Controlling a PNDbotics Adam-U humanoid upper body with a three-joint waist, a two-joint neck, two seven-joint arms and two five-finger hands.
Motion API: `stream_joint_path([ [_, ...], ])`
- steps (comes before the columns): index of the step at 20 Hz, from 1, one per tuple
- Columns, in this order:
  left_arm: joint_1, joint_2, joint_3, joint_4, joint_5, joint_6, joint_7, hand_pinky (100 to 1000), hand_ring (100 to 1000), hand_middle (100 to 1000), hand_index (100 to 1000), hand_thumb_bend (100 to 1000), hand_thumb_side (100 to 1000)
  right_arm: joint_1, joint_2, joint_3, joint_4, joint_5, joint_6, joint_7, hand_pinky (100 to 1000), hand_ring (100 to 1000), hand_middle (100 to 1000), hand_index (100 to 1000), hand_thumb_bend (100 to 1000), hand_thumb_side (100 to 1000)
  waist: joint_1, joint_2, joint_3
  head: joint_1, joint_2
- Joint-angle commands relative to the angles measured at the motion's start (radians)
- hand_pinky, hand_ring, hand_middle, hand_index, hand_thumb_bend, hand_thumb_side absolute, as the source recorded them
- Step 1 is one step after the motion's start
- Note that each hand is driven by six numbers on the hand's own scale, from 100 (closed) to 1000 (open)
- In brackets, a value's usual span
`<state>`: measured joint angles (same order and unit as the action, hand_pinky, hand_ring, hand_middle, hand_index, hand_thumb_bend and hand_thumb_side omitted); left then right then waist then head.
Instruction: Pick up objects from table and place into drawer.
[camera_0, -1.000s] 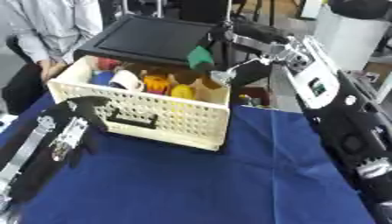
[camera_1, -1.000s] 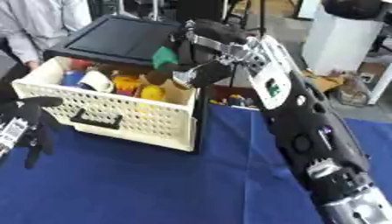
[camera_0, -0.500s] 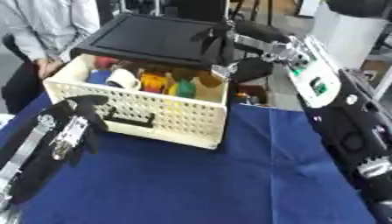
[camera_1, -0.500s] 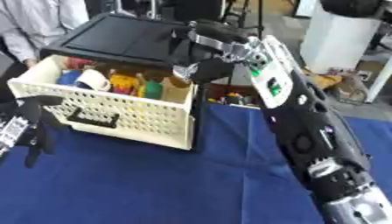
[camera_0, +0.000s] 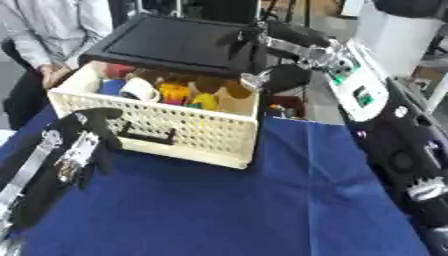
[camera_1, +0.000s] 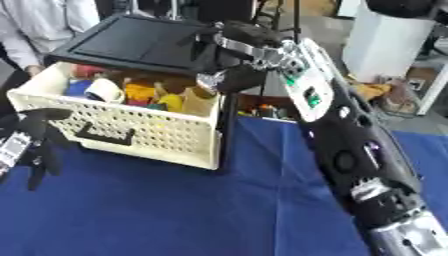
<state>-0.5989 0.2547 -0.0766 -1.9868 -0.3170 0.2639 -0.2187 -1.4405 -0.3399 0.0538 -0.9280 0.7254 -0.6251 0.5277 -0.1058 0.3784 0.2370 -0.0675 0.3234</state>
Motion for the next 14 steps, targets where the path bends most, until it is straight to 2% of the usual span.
stream_joint_path([
  [1, -0.008, 0.008, 0.006, -0.013, -0.001, -0.002, 0.001, 180, 383, 510, 826, 100, 942, -0.002, -0.037, -0.013, -0.040, -0.035, -0.143, 0.126, 574, 782, 666, 923, 100, 645, 0.015, -0.021, -0.009, 0.021, 0.014],
  [7, -0.007, 0.019, 0.010, -0.013, -0.015, -0.005, 0.010, 177, 381, 505, 821, 100, 934, 0.004, -0.081, -0.028, -0.185, -0.127, -0.116, 0.039, 561, 765, 652, 908, 100, 628, 0.027, -0.032, -0.028, 0.065, 0.033],
  [14, -0.004, 0.028, 0.011, -0.013, -0.020, -0.001, 0.013, 177, 381, 505, 822, 100, 927, 0.020, -0.121, -0.012, -0.324, -0.234, -0.019, -0.051, 560, 757, 650, 895, 100, 612, 0.045, -0.054, -0.050, 0.069, 0.039],
])
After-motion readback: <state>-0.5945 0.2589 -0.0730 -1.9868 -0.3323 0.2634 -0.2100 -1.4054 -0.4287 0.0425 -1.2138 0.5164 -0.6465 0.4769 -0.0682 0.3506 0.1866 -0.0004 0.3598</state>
